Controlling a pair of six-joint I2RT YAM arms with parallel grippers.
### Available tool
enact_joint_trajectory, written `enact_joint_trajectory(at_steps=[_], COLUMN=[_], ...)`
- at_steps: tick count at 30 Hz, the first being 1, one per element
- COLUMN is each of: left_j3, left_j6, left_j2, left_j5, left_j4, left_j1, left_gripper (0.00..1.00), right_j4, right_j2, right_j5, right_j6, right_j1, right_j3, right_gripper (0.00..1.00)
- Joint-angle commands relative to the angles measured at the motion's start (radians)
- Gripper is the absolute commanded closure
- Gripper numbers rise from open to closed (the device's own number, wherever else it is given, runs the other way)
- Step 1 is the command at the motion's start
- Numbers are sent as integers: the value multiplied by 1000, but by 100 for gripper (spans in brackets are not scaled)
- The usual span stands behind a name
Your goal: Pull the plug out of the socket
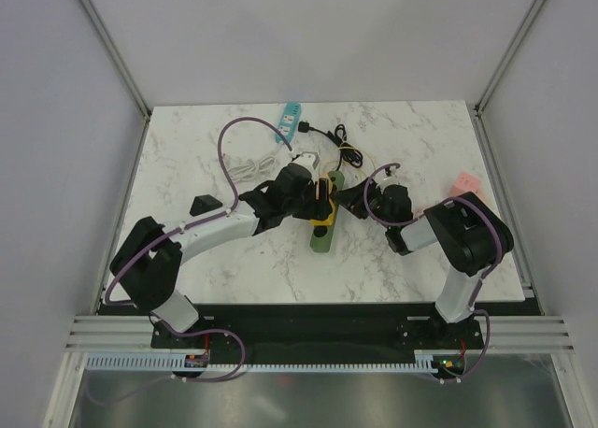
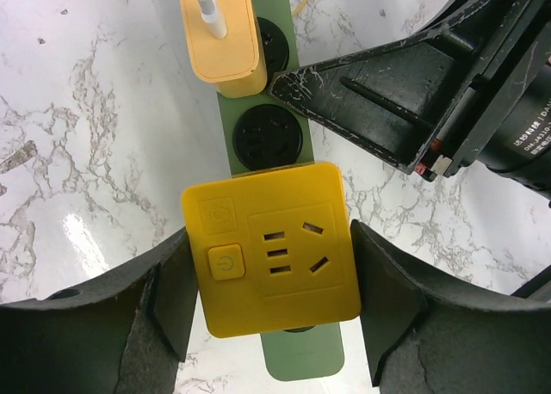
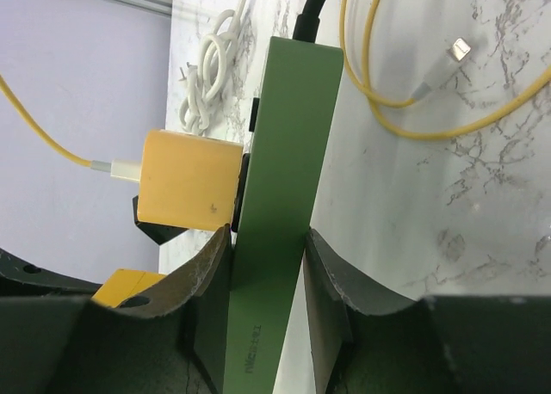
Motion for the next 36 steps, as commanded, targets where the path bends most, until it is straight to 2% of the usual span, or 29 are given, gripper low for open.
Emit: enact_joint_trajectory(at_steps=[1,4,7,10,11,13,15,17,18,19,20,28,30,31,32,34,36], left_j3=[54,120,150,85,25,-26,-67,-28,1,52,66,28,3,-49,-82,-170,-187], left_j6=[-16,41,41,-15,-44,-136,-189,-119,-82,-47,1,73,54,23,-59,-144,-209], left_j2=[-77,-41,-21,-70,-84,-122,-136,-141,-133,-126,-120,-127,-145,-156,-184,-196,-192], left_j5=[-14,-140,-131,8,110,195,265,182,118,-7,-46,-105,-44,72,137,266,295], left_j4=[71,-41,-94,19,62,193,245,183,68,29,5,-19,26,59,169,259,299], left_j1=[-4,-42,-42,-9,25,60,96,73,50,4,-12,-32,-9,40,69,141,165], left_gripper=[98,98,98,98,98,98,98,98,98,98,98,98,98,98,98,98,98], right_j4=[-139,-169,-193,-198,-201,-206,-207,-210,-212,-212,-213,-219,-219,-219,-221,-221,-222], right_j2=[-24,-35,-47,-44,-45,-48,-48,-50,-50,-50,-50,-50,-48,-48,-48,-48,-47], right_j5=[98,132,151,160,163,169,172,175,177,178,178,184,184,184,184,186,186], right_j6=[-137,-151,-160,-160,-160,-160,-160,-160,-160,-162,-160,-159,-159,-157,-159,-159,-159], right_j1=[4,11,18,16,18,18,18,18,16,18,18,16,16,16,18,16,18], right_j3=[7,8,11,14,14,14,14,14,14,13,13,14,16,16,16,16,19], right_gripper=[100,100,100,100,100,100,100,100,100,100,100,100,100,100,100,100,100])
